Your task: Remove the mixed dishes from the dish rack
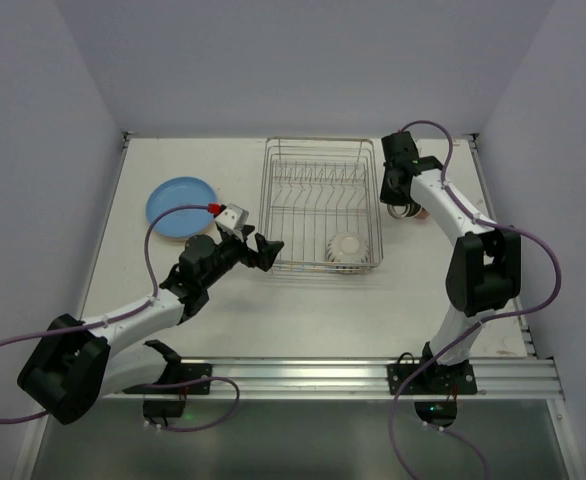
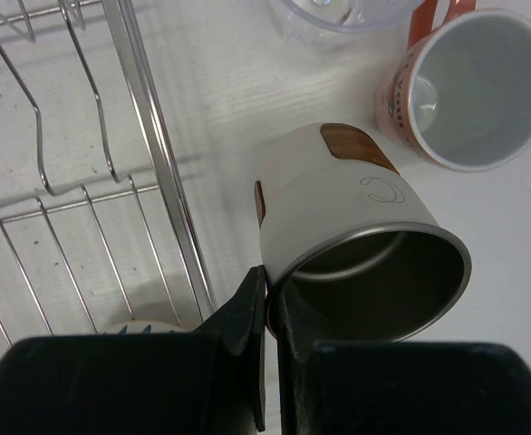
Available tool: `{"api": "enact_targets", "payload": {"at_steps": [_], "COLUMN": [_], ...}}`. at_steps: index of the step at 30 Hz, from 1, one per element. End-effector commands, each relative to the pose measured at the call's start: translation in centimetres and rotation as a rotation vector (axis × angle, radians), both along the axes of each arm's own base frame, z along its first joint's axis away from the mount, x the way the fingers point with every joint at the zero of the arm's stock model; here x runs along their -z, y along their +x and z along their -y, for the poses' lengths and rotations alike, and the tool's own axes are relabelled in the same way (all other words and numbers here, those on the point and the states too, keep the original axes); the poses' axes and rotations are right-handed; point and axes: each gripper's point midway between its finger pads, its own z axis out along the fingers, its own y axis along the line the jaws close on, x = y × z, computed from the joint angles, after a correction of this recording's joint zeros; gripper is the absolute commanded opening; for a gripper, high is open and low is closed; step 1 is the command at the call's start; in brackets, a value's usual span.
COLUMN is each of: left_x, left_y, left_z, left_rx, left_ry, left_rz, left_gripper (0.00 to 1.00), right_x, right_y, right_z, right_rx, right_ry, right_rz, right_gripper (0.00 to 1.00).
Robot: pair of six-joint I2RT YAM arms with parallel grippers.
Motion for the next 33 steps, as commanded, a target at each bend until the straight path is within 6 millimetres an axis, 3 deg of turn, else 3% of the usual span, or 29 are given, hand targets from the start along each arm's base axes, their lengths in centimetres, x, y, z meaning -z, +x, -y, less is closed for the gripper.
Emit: {"api": "enact_targets", "payload": {"at_steps": [1,14,17,23,33], "left_x": [-2.0,-1.9,-1.8,-1.8,-1.8], "left_y": [0.0,0.0,0.0,0.0,0.0], "left_z": [0.3,0.4,0.5,0.5,0.6], "left_rx": [0.015,0.019,0.019,0.024,0.027], "left_ry": [-0.033,-0.03,-0.029,-0.029,-0.028], "left_rz": [0.063,0.057,0.055,0.051,0.052], "left_gripper": [1.0,1.0,1.0,1.0,1.0], "right_x": [-0.8,1.9,2.2,2.4,1.2], "right_y": [1.4,2.0,2.1,2.1,2.0], "right_z": [0.7,0.5,0.5,0.2,0.2], "right_rx": [0.009,0.002,0.002,0.002,-0.002], "right_ry": [-0.062,-0.073,-0.072,-0.06,-0.051], "right_rz": [0.007,-0.064,-0.069,-0.074,-0.053], "right_gripper": [0.0,0.05,0.08,0.3,0.36]}}
